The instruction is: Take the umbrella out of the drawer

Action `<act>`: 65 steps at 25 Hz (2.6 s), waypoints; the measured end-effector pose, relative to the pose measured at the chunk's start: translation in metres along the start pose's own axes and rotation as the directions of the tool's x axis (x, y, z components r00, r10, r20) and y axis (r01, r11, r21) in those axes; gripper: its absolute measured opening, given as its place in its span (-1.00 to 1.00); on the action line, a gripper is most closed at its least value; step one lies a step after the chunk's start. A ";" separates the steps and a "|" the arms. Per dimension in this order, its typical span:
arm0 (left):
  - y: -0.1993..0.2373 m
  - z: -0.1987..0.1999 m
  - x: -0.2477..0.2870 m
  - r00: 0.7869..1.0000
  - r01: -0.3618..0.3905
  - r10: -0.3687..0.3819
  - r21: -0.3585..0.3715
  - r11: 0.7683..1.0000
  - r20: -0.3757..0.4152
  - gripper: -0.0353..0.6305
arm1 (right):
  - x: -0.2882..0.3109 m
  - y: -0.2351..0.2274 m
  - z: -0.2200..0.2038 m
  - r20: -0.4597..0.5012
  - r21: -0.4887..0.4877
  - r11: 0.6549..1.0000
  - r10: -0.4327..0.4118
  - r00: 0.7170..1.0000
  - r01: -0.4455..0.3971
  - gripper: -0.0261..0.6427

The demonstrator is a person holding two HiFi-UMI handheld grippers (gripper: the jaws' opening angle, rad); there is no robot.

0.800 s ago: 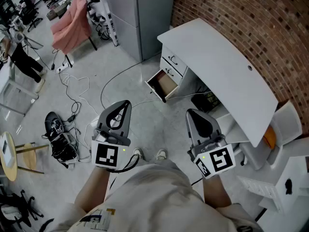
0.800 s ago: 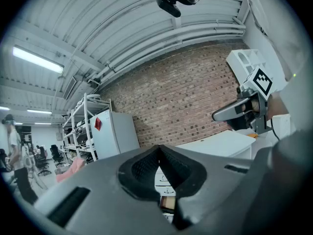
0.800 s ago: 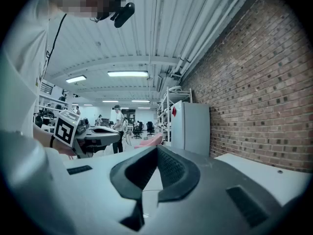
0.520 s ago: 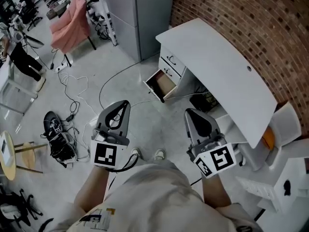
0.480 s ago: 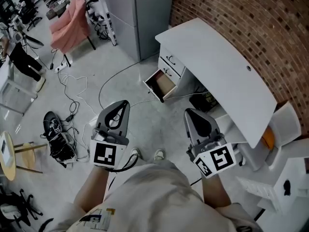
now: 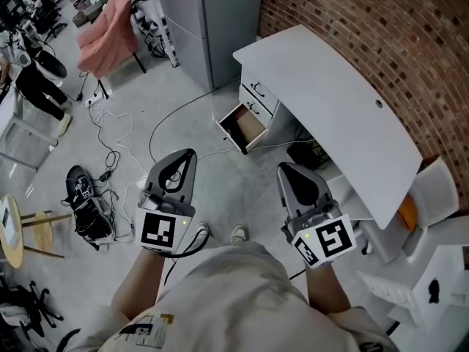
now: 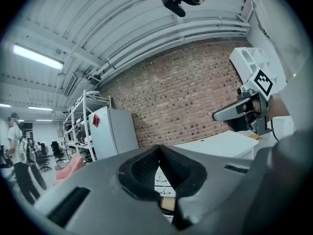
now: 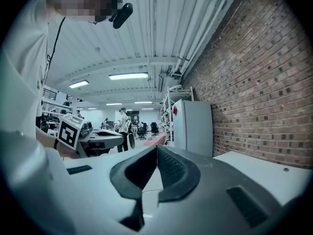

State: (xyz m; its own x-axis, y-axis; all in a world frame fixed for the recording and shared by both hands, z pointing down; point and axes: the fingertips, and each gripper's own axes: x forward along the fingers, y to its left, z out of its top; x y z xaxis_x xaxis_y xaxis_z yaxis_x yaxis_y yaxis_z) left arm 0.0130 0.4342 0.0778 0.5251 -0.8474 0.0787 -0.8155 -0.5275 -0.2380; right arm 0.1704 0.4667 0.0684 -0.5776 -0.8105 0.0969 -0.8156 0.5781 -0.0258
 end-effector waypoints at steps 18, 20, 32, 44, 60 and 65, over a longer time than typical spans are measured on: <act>-0.005 -0.008 0.040 1.000 -0.008 0.009 0.023 1.000 -0.026 -0.87 | 0.034 -0.042 0.007 0.077 -0.046 0.999 -0.010 0.997 0.013 -0.90; 0.001 -0.016 0.049 1.000 -0.007 0.007 0.022 1.000 -0.022 -0.87 | 0.049 -0.046 0.009 0.086 -0.074 0.996 -0.034 0.996 0.040 -0.90; 0.071 -0.058 0.125 0.999 0.026 -0.027 -0.022 0.999 -0.045 -0.87 | 0.166 -0.071 0.005 0.073 -0.114 0.988 -0.098 0.993 0.106 -0.90; 0.177 -0.080 0.218 0.995 0.083 -0.086 -0.070 0.994 -0.050 -0.87 | 0.301 -0.101 0.004 0.006 -0.120 0.984 -0.133 0.991 0.133 -0.90; 0.298 -0.124 0.334 0.979 0.189 -0.198 -0.141 0.972 -0.052 -0.87 | 0.459 -0.149 -0.018 -0.142 -0.134 0.972 -0.210 0.967 0.191 -0.90; 0.314 -0.141 0.361 0.969 0.226 -0.235 -0.122 0.967 -0.071 -0.87 | 0.483 -0.163 -0.036 -0.193 -0.142 0.967 -0.237 0.952 0.212 -0.90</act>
State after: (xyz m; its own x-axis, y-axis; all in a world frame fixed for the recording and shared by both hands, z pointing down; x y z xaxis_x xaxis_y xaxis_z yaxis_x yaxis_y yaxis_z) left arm -0.0880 -0.0459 0.1681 0.6836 -0.7017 0.2008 -0.6995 -0.7084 -0.0943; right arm 0.0256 -0.0159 0.1554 -0.3503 -0.8906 0.2900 -0.9059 0.4008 0.1367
